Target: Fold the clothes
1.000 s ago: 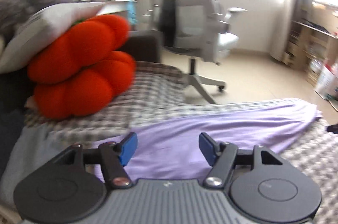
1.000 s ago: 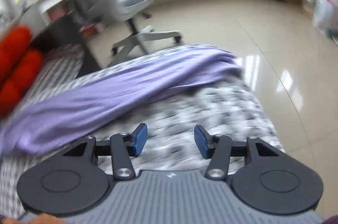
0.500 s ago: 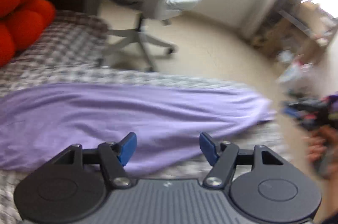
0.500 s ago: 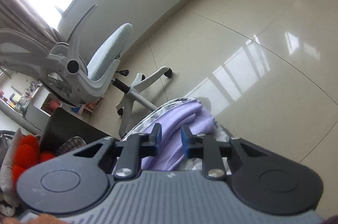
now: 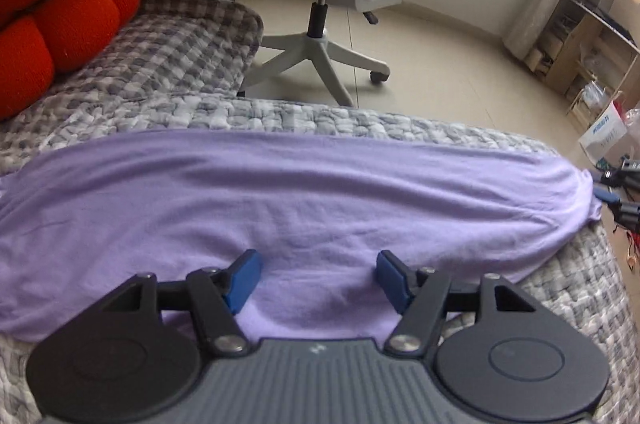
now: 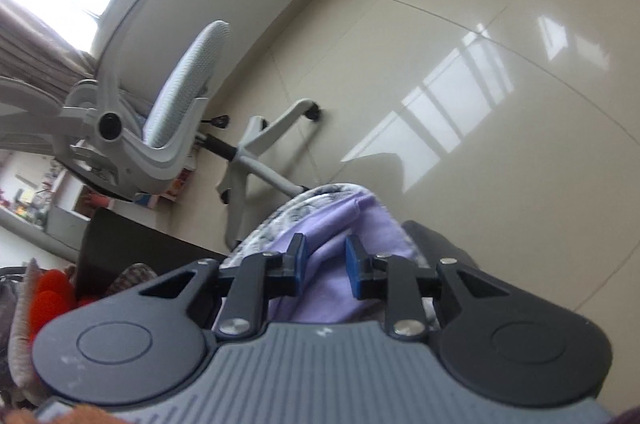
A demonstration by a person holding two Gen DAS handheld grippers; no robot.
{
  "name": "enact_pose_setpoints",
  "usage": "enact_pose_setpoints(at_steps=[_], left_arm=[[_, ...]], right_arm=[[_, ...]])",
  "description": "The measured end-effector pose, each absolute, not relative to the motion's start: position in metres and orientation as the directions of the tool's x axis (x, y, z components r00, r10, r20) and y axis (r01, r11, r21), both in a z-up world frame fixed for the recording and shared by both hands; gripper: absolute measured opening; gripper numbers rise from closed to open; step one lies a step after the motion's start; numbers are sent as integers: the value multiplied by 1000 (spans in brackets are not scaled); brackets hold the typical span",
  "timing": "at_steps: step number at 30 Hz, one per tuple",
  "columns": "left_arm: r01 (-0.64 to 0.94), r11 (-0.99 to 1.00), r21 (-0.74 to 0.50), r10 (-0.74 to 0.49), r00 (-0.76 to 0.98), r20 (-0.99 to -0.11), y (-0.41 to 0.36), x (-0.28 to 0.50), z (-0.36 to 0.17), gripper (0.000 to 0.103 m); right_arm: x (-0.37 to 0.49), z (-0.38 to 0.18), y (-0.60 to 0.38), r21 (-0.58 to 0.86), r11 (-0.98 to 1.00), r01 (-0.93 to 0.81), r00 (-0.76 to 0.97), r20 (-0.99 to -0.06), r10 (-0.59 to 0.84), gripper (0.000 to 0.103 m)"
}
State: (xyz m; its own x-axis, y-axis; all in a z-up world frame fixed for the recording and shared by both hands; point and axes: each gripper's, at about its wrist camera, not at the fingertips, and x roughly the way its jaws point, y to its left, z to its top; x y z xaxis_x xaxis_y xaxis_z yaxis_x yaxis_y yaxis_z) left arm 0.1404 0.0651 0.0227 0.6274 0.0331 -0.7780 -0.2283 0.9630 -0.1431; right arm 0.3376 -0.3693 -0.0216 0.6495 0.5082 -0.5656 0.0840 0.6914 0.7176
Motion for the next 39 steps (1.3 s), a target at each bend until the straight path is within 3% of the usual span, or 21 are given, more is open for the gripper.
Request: enact_pose_setpoints(at_steps=[1,3,4,11,16,22,24,27,33,37,39], left_arm=[[-226,965,-136,37,629,-777,65,141,22,67],[-227,965,-135,39,629,-777,65,142,22,67],[-226,965,-134,39,629,-777,66,142,22,67],[-235,957,-172,13,626,-780,76,146,22,67],[-228,959,-170,10,625,-781,79,147,21,67],[-228,953,-199,-15,621,-783,87,147,21,67],[-227,954,-197,-15,619,-785,86,147,21,67],[-216,960,-179,-8,615,-788,84,146,22,67],[-236,951,-201,-21,599,-801,90,142,24,67],[-250,939,-235,-42,597,-801,93,129,31,67],[-247,936,-251,-53,606,-794,93,120,35,67]], right_arm=[[339,-22,-368,720,690,81,642,-567,516,25],[339,-21,-365,684,725,80,654,-585,479,7],[338,-19,-366,674,735,71,663,-583,470,5],[327,19,-390,680,732,42,721,-527,449,4],[330,-3,-387,603,790,110,650,-645,401,4],[323,11,-406,690,716,106,690,-570,446,4],[325,7,-400,671,733,114,666,-599,444,4],[326,-12,-395,615,768,181,609,-683,404,13],[320,-18,-410,689,694,208,617,-643,453,14],[321,-25,-405,754,627,195,583,-603,545,34],[319,-22,-400,738,652,174,569,-616,545,34]])
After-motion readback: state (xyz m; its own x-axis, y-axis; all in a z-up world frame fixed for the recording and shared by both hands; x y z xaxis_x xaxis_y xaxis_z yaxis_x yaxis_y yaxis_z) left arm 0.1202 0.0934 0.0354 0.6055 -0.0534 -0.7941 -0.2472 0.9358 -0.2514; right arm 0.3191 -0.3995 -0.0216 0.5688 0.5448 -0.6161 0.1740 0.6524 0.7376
